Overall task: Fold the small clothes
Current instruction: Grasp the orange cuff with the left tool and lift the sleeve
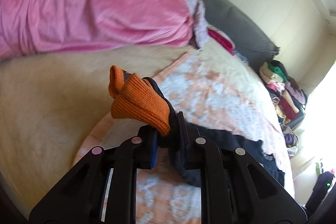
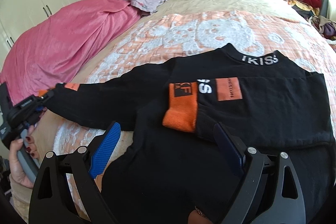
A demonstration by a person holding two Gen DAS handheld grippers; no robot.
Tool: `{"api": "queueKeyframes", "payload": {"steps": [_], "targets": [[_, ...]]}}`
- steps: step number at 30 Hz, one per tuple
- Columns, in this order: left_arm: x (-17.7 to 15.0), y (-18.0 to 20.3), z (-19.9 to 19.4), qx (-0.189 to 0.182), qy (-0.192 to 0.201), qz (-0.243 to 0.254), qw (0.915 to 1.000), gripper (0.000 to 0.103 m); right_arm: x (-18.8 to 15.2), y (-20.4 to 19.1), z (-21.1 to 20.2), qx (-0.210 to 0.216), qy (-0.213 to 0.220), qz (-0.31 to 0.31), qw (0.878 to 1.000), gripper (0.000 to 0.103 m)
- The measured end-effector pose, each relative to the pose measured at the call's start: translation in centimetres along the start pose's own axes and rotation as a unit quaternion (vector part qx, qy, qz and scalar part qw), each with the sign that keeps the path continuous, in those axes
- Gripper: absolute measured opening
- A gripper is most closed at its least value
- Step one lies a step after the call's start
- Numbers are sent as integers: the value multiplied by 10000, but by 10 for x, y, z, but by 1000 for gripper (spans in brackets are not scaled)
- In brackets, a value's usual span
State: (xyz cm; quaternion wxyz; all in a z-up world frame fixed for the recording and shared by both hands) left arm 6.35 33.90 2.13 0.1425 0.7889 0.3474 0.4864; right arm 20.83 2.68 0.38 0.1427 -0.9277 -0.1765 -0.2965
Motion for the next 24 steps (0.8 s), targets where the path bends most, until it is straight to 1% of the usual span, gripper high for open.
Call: {"api": "queueKeyframes", "payload": {"steps": [3, 7, 11, 15, 24], "targets": [[2, 20, -7, -121, 116, 166, 9997, 9, -1, 9, -6, -25, 50, 96, 9999, 89], [0, 49, -10, -392, 127, 388, 9984, 9, -2, 22, -17, -67, 149, 208, 9997, 89], [-9, 80, -9, -719, 16, 539, 9960, 9, -3, 36, -27, -117, 236, 358, 9990, 89], [-19, 106, -6, -972, -115, 720, 9926, 8, -5, 55, -35, -194, 295, 530, 9980, 89], [-44, 159, 6, -1391, -386, 1143, 9829, 8, -13, 93, -53, -396, 427, 932, 9939, 89]]}}
Point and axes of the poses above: each gripper's, at about its wrist camera, not at the fingertips, and z roughly the way its jaws point, y to its right, x to its top, the point moved 3 cm from there along z, roughly the way its jaws point, and after that the axes turned 9 degrees about -x, right-handed, at the moved point
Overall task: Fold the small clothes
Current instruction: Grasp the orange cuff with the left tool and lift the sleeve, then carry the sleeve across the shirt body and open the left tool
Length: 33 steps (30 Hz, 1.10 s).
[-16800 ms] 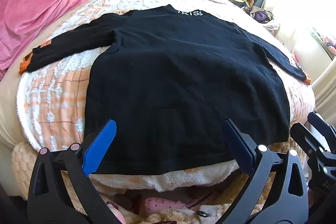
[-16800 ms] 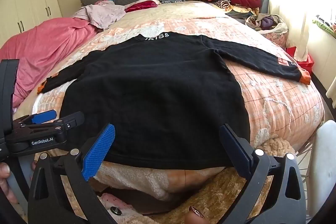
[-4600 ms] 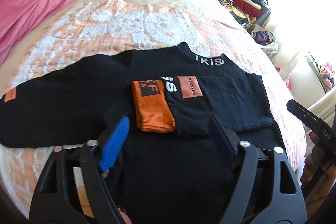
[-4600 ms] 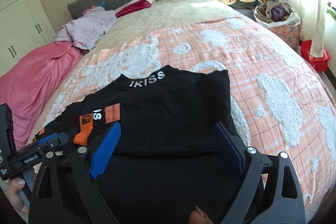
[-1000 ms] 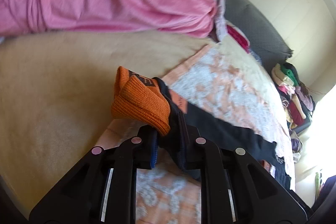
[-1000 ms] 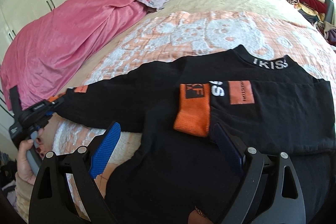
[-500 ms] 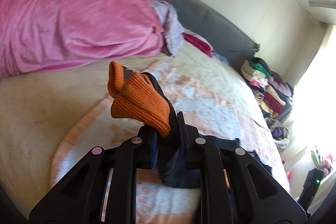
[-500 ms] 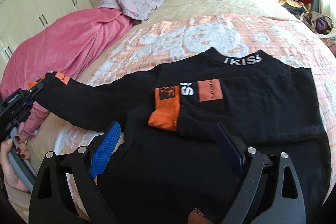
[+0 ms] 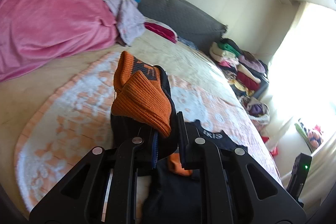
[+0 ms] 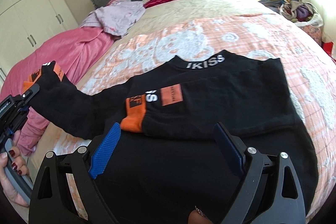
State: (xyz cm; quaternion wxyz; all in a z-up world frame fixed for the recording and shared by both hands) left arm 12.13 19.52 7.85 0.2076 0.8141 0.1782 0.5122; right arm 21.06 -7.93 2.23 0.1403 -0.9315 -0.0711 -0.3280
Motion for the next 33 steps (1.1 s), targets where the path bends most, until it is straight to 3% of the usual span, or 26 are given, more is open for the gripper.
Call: {"api": "queueKeyframes", "payload": {"steps": [10, 19, 30, 33], "targets": [[-33, 51, 43, -351, -596, 450, 9966, 8, -1, 47, -9, -242, 76, 469, 9986, 89], [-73, 78, 84, -439, -1215, 770, 9886, 8, -3, 93, -14, -450, 116, 926, 9946, 89], [-119, 100, 124, -504, -1947, 1189, 9723, 10, -7, 123, -15, -647, 84, 1256, 9899, 89], [-130, 106, 131, -633, -2186, 1313, 9649, 16, -7, 129, -15, -683, 83, 1326, 9888, 89]]}}
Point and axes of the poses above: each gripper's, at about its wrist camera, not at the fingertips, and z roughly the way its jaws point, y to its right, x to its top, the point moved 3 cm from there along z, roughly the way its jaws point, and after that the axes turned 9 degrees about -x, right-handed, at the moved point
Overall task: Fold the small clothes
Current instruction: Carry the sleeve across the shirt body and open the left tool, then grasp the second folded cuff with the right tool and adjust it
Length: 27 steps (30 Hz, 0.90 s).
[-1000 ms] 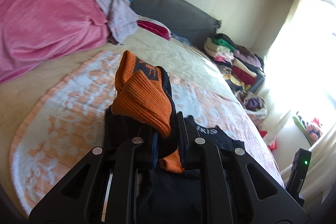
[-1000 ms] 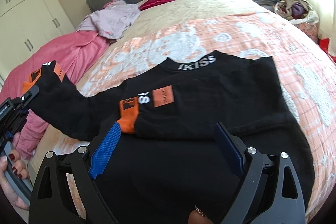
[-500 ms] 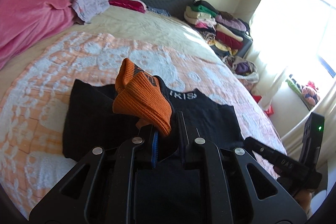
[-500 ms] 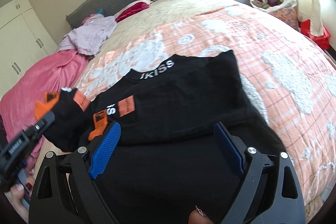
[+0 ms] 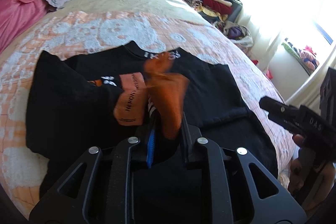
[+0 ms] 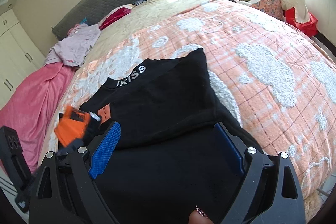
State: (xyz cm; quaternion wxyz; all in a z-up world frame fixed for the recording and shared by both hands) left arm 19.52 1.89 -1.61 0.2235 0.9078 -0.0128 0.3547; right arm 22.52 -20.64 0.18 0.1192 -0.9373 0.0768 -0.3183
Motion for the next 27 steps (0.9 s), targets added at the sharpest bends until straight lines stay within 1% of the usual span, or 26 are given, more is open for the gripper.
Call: {"api": "queueKeyframes", "payload": {"steps": [3, 6, 8, 10, 14, 16, 17, 19, 21, 22, 23, 24, 26, 27], "targets": [[-4, 6, 5, -90, -122, 73, 9999, 22, 1, 3, 2, -28, -17, 24, 10000, 89], [-7, 10, 3, -169, -141, 122, 9997, 34, 0, 3, 3, -18, -52, -10, 10000, 89], [-7, 11, -2, -182, -109, 156, 9997, 36, -2, -1, 7, 25, -118, -75, 9999, 89], [-6, 8, -7, -147, -69, 122, 9998, 39, -5, -7, 11, 132, -213, -159, 9996, 89], [-1, -7, -21, 120, 81, -33, 9999, 45, -14, -25, 20, 333, -390, -368, 9980, 89], [1, -20, -29, 385, 141, -112, 9991, 54, -21, -38, 26, 454, -518, -511, 9963, 89], [3, -24, -31, 478, 160, -141, 9986, 56, -23, -42, 28, 526, -567, -538, 9956, 89], [4, -39, -36, 712, 163, -247, 9970, 66, -30, -53, 34, 658, -703, -595, 9936, 89], [4, -50, -41, 833, 193, -355, 9957, 73, -36, -64, 40, 687, -800, -683, 9921, 89], [4, -54, -44, 868, 213, -401, 9952, 74, -37, -68, 41, 708, -820, -717, 9915, 89], [4, -59, -48, 897, 245, -451, 9946, 75, -39, -72, 43, 747, -834, -748, 9909, 87], [4, -64, -52, 943, 298, -518, 9937, 78, -42, -76, 45, 785, -864, -783, 9901, 85], [4, -70, -58, 968, 357, -591, 9929, 79, -46, -85, 50, 834, -957, -845, 9883, 76], [4, -74, -61, 980, 389, -646, 9923, 79, -47, -87, 53, 847, -969, -857, 9880, 74]]}}
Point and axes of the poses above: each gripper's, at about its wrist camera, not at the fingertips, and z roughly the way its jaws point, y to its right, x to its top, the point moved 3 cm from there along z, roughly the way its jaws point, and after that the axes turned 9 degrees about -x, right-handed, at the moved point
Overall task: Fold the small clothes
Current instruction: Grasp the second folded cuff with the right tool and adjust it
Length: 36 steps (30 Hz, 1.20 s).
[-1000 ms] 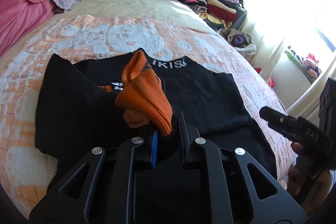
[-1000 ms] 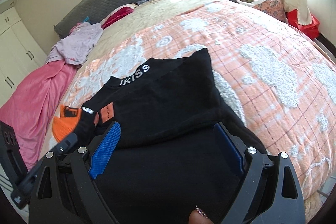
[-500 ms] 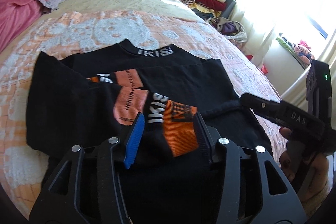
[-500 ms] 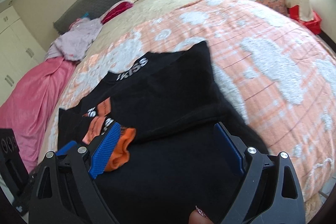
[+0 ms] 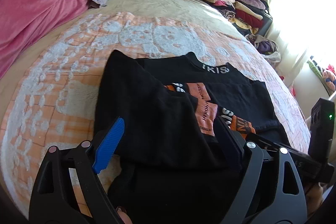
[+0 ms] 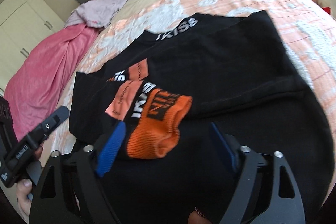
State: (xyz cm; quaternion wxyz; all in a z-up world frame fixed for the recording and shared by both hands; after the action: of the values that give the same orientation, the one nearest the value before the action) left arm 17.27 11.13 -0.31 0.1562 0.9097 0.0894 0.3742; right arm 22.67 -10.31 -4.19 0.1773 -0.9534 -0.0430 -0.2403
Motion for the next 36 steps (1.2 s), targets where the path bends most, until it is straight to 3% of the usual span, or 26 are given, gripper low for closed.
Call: {"api": "queueKeyframes", "payload": {"steps": [9, 11, 14, 28, 36], "targets": [[2, -26, -14, 56, 182, -346, 9992, 80, 0, -10, 16, -102, -16, -86, 9999, 41], [2, -31, -16, 74, 205, -388, 9990, 80, 0, -14, 14, -107, 74, -180, 9998, 22], [2, -38, -19, 87, 227, -483, 9985, 80, 3, -19, 9, -104, 193, -358, 9991, 13], [0, -53, -28, 198, 304, -674, 9971, 80, 50, -47, -28, -168, 905, -1175, 9888, 8], [0, -54, -30, 225, 303, -668, 9970, 80, 79, -23, -51, -478, 1377, -1110, 9831, 7]]}}
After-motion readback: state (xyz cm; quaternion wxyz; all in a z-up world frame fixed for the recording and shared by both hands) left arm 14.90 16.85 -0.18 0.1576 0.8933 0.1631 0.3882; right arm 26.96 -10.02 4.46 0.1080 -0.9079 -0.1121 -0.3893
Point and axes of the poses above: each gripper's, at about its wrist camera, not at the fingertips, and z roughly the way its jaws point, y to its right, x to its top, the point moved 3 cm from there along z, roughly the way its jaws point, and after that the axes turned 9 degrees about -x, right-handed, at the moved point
